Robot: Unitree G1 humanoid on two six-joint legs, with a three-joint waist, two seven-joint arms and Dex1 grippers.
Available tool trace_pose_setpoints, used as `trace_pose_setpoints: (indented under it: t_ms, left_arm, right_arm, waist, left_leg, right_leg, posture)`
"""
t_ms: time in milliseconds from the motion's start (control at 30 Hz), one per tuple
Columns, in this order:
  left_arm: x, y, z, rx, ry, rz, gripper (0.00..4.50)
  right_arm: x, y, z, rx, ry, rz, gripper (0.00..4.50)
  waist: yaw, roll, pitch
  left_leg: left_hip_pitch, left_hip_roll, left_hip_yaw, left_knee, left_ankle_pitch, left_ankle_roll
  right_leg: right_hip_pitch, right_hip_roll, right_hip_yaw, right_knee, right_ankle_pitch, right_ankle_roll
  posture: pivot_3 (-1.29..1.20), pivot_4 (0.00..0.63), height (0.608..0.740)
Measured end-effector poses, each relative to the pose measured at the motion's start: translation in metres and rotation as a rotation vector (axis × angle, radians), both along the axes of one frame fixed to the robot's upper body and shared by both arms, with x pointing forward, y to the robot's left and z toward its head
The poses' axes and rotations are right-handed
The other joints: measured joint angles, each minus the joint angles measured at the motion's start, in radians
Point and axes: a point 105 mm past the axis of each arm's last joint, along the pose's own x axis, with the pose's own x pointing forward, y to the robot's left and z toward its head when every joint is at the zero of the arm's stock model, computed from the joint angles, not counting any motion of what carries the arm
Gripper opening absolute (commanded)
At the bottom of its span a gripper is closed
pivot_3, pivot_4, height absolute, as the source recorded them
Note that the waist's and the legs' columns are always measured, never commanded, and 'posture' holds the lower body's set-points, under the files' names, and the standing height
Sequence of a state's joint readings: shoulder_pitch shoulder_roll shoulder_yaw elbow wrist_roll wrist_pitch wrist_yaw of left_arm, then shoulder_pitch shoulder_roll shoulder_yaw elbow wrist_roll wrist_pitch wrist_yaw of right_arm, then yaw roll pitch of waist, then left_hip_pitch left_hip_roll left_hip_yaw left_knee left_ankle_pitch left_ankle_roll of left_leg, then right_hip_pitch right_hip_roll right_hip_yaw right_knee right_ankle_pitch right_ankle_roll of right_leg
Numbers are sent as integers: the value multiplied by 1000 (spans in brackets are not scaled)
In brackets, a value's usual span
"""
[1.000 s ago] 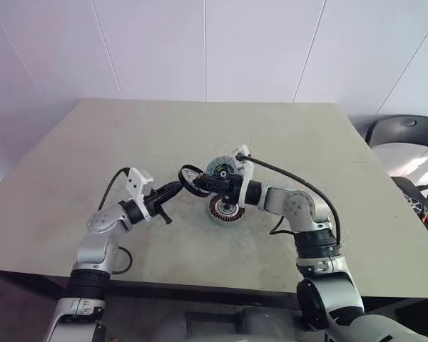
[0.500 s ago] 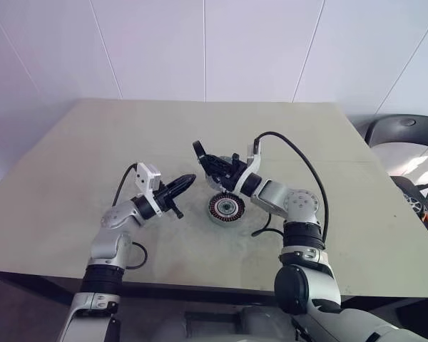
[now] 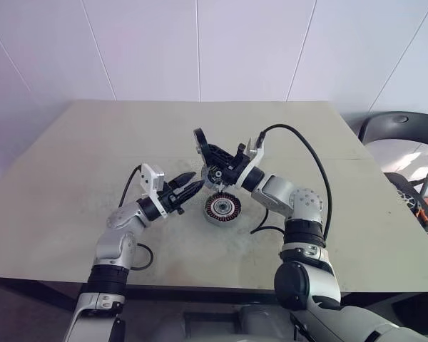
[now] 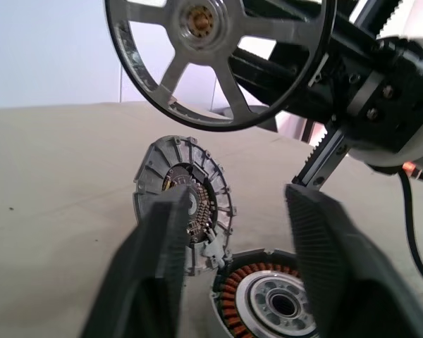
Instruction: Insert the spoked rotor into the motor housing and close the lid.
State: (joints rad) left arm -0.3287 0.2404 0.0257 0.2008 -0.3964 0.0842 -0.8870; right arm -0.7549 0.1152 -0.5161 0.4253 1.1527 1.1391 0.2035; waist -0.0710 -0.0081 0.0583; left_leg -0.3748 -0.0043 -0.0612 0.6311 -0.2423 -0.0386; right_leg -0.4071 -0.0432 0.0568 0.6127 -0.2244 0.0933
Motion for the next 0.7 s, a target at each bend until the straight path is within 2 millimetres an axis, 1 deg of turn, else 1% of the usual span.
trace_pose_setpoints:
  t_ms: [100,133,200,333,500,700]
  left_arm:
    - [1,0,-3,102,-76,24,4392]
    - [3,0,-4,134,-98,39,4454]
    - [6,0,-6,188,-145,64,4454]
    - [9,-3,-3,339,-296,77,4454]
    - [9,-7,0,442,-428,74,4454]
    - [9,-6,-4,531,-518,77,4454]
  right_arm:
    - [-1,1,2,9,-3,8,299]
    - [-1,1,2,14,-4,8,299]
    - [-1,2,4,20,-6,11,299]
    - [-2,4,5,21,-11,17,299]
    - [-3,5,6,26,-15,23,299]
    - [-3,7,6,24,-18,25,299]
  waist:
    - [1,0,0]
    - [1,0,0]
    - [2,0,0]
    - [2,0,0]
    - [2,0,0]
    - [2,0,0]
  left_leg:
    - [0,0,0,0,0,0]
    - [0,0,0,0,0,0]
    - [0,0,0,0,0,0]
    - [0,0,0,0,0,0]
    - [0,0,0,0,0,0]
    - [0,0,0,0,0,0]
  right_leg:
    - [0,0,0,0,0,0]
    - [0,0,0,0,0,0]
    - [0,0,0,0,0,0]
    - [0,0,0,0,0,0]
    - [0,0,0,0,1,2]
    - [0,0,0,0,2,3]
  posture:
    - [0,0,740]
    - [0,0,740]
    - [0,0,740]
    - [0,0,740]
    - [0,0,740]
    - [0,0,740]
